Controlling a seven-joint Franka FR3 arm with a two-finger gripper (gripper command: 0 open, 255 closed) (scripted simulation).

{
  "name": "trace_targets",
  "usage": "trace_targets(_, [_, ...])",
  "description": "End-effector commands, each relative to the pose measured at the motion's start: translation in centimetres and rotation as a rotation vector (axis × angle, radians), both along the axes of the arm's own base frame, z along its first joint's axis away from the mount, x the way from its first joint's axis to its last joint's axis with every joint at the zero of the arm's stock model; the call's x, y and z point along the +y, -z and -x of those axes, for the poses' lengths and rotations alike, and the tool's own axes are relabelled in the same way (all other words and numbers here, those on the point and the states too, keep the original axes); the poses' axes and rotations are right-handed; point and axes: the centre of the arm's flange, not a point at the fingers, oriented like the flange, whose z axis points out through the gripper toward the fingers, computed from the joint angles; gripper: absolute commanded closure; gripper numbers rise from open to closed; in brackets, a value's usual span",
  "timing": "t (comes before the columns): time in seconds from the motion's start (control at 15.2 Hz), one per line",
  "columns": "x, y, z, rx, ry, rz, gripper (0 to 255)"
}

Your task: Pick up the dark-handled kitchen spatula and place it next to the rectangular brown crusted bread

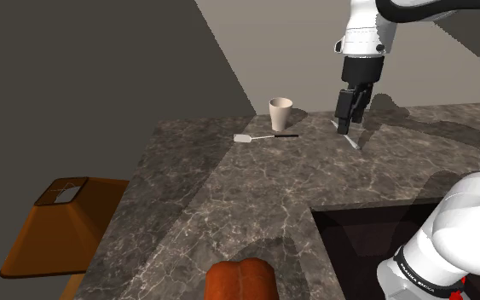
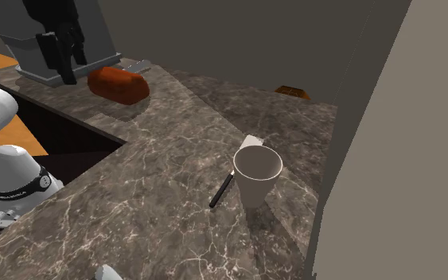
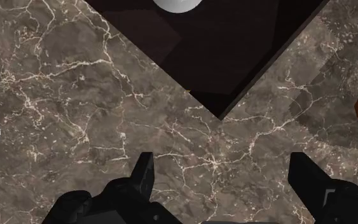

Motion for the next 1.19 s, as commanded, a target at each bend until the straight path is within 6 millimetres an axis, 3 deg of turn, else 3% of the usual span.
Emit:
trace_targets(0.0, [0.0, 0.0, 0.0, 0.000, 0.000, 0.000, 0])
trace_targets(0.59, [-4.5, 6.0, -8.5, -0.032, -0.220, 0.017, 0])
trace_targets(1.12, [-7.0, 11.0, -16.8, -0.061, -0.415, 0.032, 0])
